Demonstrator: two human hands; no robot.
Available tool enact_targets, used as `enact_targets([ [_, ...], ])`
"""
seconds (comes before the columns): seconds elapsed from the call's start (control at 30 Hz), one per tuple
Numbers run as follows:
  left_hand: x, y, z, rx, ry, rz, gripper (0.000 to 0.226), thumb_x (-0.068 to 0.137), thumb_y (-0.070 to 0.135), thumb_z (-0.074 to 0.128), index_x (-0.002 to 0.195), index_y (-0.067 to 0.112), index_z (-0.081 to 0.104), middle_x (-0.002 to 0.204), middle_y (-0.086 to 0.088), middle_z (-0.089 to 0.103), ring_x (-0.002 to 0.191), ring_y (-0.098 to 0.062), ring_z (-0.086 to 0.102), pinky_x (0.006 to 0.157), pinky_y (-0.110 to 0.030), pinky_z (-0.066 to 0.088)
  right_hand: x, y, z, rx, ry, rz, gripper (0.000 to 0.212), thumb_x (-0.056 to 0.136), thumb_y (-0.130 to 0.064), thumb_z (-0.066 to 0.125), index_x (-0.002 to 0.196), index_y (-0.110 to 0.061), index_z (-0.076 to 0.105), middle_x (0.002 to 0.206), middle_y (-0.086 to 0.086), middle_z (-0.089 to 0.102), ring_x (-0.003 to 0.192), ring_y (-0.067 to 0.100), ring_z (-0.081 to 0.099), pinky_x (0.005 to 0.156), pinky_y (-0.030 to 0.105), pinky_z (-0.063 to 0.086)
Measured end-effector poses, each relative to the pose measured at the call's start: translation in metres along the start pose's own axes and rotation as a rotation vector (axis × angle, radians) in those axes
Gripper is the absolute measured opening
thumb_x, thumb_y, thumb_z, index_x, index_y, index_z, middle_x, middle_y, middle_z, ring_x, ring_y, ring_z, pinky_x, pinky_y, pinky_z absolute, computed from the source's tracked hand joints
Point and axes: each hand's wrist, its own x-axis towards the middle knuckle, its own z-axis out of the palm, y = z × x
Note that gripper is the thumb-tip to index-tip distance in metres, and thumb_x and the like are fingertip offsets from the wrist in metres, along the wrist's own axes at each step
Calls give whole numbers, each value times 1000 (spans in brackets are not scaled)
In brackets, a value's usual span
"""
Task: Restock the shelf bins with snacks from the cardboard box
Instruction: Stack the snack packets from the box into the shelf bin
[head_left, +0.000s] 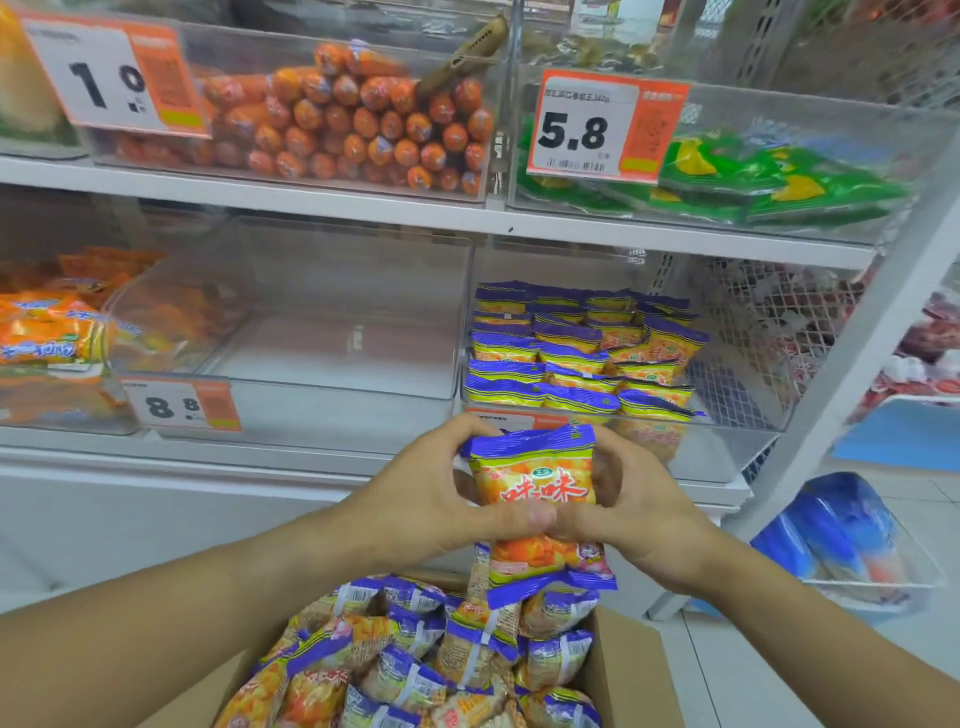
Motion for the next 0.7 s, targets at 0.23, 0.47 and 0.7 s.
enact_targets([
  [0.23,31,23,12,379,-140,96,70,54,52,94,110,39,55,108,22,66,96,6,64,84,-26,57,-16,-10,-29,-252,81,-81,72,55,-10,91,118,-19,57,104,2,76,96,19,74,78,26,56],
  [0.47,77,59,41,461,-226,279,71,53,48,94,113,43,56,108,29,64,103,14,58,90,-12,49,-40,-20,-70,-163,284,-179,78,53,-3,96,117,-15,52,104,8,77,96,24,74,82,33,58],
  [0.7,124,85,52,432,-300,261,54,62,30,93,109,24,66,95,11,74,83,-2,69,71,-14,49,-46,-6,-109,-171,503,-270,59,70,-53,84,115,-21,63,115,-2,72,114,14,66,100,41,53],
])
